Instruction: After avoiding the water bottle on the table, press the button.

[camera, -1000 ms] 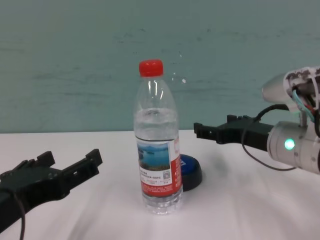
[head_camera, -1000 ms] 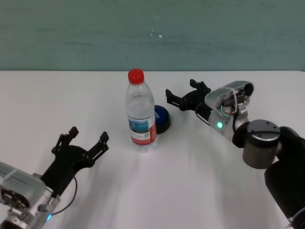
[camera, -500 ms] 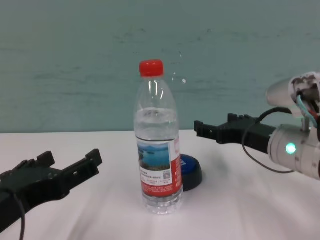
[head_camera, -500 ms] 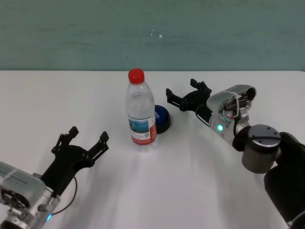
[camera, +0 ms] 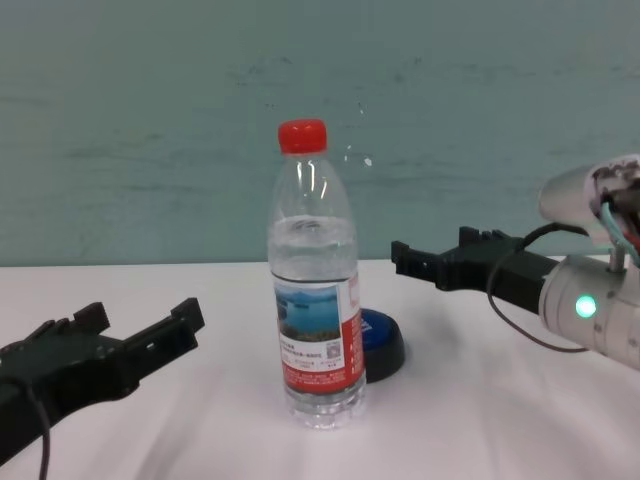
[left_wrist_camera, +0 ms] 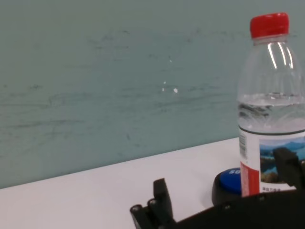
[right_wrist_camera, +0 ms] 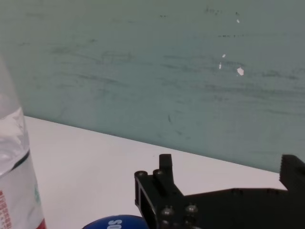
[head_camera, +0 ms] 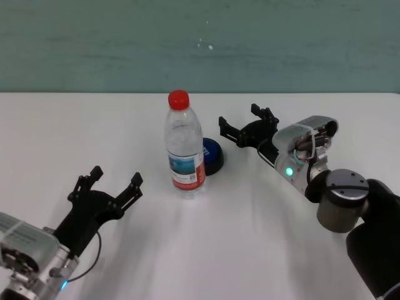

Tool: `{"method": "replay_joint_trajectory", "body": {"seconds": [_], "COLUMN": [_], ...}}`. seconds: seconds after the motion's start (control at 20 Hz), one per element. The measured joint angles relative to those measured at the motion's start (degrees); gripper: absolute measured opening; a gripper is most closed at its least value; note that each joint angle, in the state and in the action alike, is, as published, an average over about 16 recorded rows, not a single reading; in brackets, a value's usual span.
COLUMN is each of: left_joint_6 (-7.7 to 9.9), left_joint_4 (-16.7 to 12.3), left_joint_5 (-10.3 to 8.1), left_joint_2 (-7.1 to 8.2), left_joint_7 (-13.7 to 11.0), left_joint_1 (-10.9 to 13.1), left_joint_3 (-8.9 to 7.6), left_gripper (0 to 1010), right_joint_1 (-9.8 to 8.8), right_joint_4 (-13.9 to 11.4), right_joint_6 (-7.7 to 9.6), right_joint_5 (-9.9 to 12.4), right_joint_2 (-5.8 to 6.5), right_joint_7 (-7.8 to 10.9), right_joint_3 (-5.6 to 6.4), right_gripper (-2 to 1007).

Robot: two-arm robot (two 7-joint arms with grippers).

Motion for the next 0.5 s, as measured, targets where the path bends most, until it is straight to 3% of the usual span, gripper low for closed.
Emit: {"method": "replay_joint_trajectory", "body": {"seconds": [0.5], "left_joint_6": [0.00], "left_joint_4": [0.00], "left_joint_5": [0.00], "left_joint_2": [0.00], "left_joint_7": [0.00], "left_joint_1": [0.00], "left_joint_3": [0.00], "left_gripper": [1010], "right_joint_1": [-2.15], "right_joint_4": [-2.49], "right_joint_6": [0.21], "right_joint_5": [-0.22], "right_joint_2": [0.37], "right_joint_7": [-0.66], "right_joint_3": [0.43], "right_gripper": [1004]}}
